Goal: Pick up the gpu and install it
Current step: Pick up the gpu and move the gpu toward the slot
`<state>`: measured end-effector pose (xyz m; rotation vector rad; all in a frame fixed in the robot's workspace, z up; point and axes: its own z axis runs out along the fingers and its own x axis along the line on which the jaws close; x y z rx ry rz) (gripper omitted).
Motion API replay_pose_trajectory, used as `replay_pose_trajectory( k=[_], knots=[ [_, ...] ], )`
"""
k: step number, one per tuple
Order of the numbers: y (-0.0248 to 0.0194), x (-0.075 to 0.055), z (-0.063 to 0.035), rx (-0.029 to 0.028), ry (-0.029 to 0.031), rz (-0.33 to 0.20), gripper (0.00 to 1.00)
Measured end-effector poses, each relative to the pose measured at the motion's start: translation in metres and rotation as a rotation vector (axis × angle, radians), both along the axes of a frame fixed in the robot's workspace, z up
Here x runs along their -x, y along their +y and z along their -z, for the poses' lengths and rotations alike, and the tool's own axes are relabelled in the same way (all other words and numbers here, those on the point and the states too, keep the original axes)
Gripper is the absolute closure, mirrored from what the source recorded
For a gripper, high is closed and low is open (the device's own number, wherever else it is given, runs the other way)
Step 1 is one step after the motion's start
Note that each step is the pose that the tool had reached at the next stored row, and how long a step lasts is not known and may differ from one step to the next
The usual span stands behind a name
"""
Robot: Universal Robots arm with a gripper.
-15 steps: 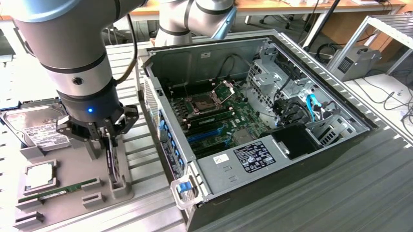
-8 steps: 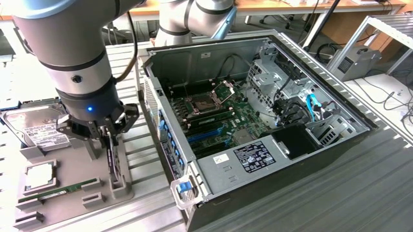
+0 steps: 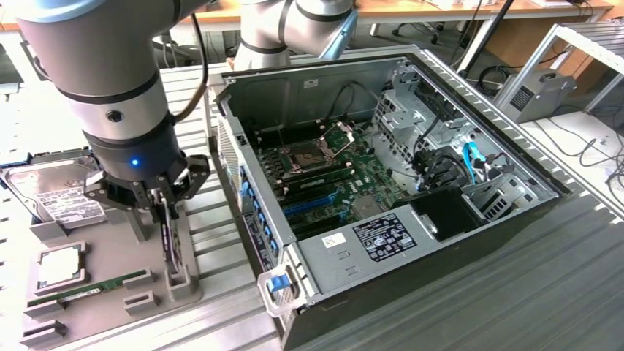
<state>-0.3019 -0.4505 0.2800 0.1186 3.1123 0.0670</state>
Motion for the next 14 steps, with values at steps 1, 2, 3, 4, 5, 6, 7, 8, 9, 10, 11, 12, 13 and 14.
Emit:
replay_pose_trajectory(
  k=[1,2,3,4,5,6,7,8,9,10,11,12,13,14],
  knots=[
    [0.0,0.0,-0.0004,-0.0001,0.0,0.0,0.74],
    [0.0,0.0,-0.0008,-0.0001,0.0,0.0,0.74],
    [0.0,0.0,-0.0016,0.0,0.0001,0.0,0.74],
    [0.0,0.0,-0.002,0.0,0.0,0.0,0.74],
    [0.0,0.0,-0.0028,-0.0001,0.0,0.0,0.74],
    [0.0,0.0,-0.0033,0.0,0.0,0.0,0.74],
    [0.0,0.0,-0.0037,0.0,0.0,0.0,0.74],
    [0.0,0.0,-0.0042,0.0,0.0001,0.0,0.74],
    [0.0,0.0,-0.0045,-0.0001,0.0,0.0,0.74],
    [0.0,0.0,-0.0049,-0.0001,0.0,0.0,0.74],
    [0.0,0.0,-0.0053,-0.0001,0.0,0.0,0.74],
    [0.0,0.0,-0.0057,0.0,0.0001,0.0,0.74],
    [0.0,0.0,-0.0061,0.0,0.0001,0.0,0.74],
    [0.0,0.0,-0.0065,0.0,0.0,0.0,0.74]
  ],
)
